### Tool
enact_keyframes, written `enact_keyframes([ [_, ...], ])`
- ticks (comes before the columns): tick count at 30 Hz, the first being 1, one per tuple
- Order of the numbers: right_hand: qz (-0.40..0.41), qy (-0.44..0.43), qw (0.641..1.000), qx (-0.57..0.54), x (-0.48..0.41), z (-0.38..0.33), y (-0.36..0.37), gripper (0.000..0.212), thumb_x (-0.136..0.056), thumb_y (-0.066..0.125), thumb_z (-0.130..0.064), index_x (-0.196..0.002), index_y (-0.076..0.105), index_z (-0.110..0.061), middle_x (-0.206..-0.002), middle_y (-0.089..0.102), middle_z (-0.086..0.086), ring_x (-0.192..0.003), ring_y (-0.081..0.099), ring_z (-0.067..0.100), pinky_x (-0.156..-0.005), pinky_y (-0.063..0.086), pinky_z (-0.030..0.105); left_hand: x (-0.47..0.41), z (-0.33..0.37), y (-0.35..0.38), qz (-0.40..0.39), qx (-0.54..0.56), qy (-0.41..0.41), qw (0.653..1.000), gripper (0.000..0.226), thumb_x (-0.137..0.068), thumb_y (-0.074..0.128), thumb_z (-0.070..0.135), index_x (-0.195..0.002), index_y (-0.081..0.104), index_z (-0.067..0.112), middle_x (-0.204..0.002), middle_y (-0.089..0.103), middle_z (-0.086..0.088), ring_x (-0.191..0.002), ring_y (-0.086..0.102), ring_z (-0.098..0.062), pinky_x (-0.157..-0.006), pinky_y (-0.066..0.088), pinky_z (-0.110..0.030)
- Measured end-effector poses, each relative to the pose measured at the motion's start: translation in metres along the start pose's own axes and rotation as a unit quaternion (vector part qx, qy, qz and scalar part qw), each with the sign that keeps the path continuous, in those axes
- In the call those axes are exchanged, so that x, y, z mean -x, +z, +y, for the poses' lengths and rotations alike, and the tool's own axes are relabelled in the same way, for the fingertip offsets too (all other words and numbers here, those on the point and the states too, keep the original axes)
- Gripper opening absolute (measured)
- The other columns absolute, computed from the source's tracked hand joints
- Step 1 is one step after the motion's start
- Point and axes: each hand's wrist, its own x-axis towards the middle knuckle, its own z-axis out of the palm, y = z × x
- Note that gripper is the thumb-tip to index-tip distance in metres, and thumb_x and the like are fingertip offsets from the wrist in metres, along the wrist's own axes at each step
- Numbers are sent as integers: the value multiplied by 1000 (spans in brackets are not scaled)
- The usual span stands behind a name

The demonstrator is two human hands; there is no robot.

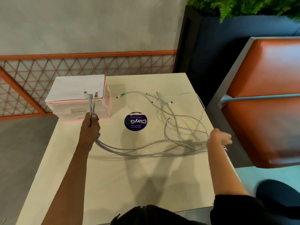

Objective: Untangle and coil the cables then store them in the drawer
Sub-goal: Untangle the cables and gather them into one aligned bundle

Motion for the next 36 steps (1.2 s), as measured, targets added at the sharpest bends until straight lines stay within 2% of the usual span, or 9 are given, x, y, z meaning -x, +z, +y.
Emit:
enact_keyframes([
  [3,-90,-159,981,58,37,-1,19,37,-91,48,-3,-128,50,-2,-132,47,19,-115,53,37,-97,42,37,1,4,-1,2,36,-1,999,31,-105,31,28,-75,36,22,-61,28,5,-44,23,-3,-39,20,-14],
  [6,-282,-308,906,72,95,12,47,16,-93,54,-11,-107,62,-9,-110,65,17,-103,61,30,-89,46,35,2,7,1,-3,74,2,997,33,-105,30,28,-73,35,22,-53,28,14,-42,22,-1,-39,19,-13],
  [9,-535,-374,740,161,158,36,60,19,-89,65,-26,-107,64,-18,-111,68,6,-92,60,2,-88,47,25,3,13,3,-2,121,-2,993,35,-106,29,28,-72,35,22,-52,28,15,-41,20,-1,-40,17,-12],
  [12,-677,-391,547,300,216,65,59,48,-81,69,-48,-121,56,-26,-123,61,-6,-109,55,2,-97,42,18,1,19,0,3,188,-18,982,35,-105,30,30,-72,33,22,-50,29,15,-41,18,-2,-40,16,-14],
  [15,-681,-437,477,343,238,89,57,32,-88,60,-47,-101,58,-17,-101,70,6,-89,64,17,-88,49,32,2,23,-7,22,244,-34,969,35,-105,31,31,-72,37,22,-48,30,14,-41,18,-4,-41,16,-15],
  [19,-644,-425,483,414,218,95,48,49,-93,41,-59,-69,45,-17,-60,59,3,-51,57,17,-68,48,32,6,22,-21,47,278,-41,959,34,-105,32,32,-72,39,23,-48,30,13,-41,19,-5,-42,16,-16],
  [25,-578,-383,531,487,176,101,28,71,-87,20,-75,-65,48,-14,-64,54,4,-58,52,21,-65,43,32,8,11,-26,73,306,-58,948,35,-105,32,32,-71,36,23,-48,28,13,-48,13,-11,-45,13,-18],
  [30,-488,-372,557,560,106,107,6,63,-95,23,-61,-115,59,-13,-115,61,12,-114,54,28,-94,38,37,3,9,-38,105,325,-68,937,35,-104,32,30,-70,38,24,-50,28,11,-41,23,-7,-43,17,-16],
  [36,-465,-382,609,516,87,112,1,46,-87,46,-64,-62,50,-25,-70,58,-8,-79,60,18,-65,41,28,7,8,-22,94,324,-94,937,37,-104,27,34,-70,36,23,-48,26,10,-41,15,-8,-42,12,-17],
])
